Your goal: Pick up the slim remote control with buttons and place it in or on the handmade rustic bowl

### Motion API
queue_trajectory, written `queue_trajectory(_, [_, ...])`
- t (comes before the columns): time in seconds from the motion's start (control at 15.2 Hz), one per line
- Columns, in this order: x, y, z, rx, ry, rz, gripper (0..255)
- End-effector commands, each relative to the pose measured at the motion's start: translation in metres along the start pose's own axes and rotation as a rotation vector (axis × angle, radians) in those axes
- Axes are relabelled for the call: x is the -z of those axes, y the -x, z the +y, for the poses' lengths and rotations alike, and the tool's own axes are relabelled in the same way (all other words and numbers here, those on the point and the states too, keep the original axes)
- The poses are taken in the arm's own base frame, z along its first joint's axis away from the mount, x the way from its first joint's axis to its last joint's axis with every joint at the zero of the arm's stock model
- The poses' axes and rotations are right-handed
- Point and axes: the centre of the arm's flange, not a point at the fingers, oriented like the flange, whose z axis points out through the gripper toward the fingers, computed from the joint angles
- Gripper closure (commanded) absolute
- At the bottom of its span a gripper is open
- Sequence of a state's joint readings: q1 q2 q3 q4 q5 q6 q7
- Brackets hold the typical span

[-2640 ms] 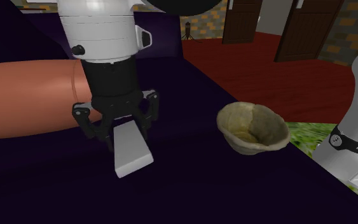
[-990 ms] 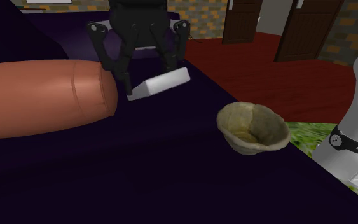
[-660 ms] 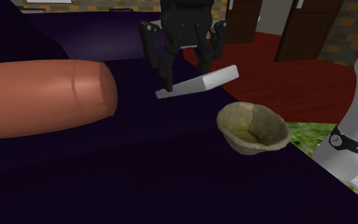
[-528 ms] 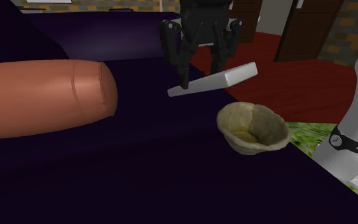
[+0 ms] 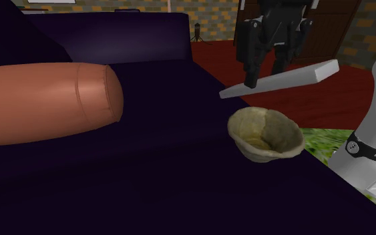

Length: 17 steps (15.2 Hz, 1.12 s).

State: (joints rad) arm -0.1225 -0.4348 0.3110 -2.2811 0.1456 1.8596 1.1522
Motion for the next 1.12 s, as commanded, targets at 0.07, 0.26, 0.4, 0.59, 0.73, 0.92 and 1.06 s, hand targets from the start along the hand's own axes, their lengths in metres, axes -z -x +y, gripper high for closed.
queue_trajectory(0.07, [-0.005,0.003,0.028,0.0,-0.001,-0.001,255])
queue_trajectory(0.26, [-0.02,0.003,0.028,0.0,-0.001,-0.001,255])
queue_trajectory(0.4, [-0.031,0.002,0.028,0.0,-0.001,-0.001,255])
queue_trajectory(0.59, [-0.047,0.002,0.028,0.0,-0.001,-0.001,255])
queue_trajectory(0.73, [-0.057,0.002,0.028,0.0,-0.001,-0.001,255])
queue_trajectory(0.92, [-0.073,0.002,0.028,0.0,-0.001,-0.001,255])
queue_trajectory(1.06, [-0.075,0.002,0.028,0.0,-0.001,-0.001,255])
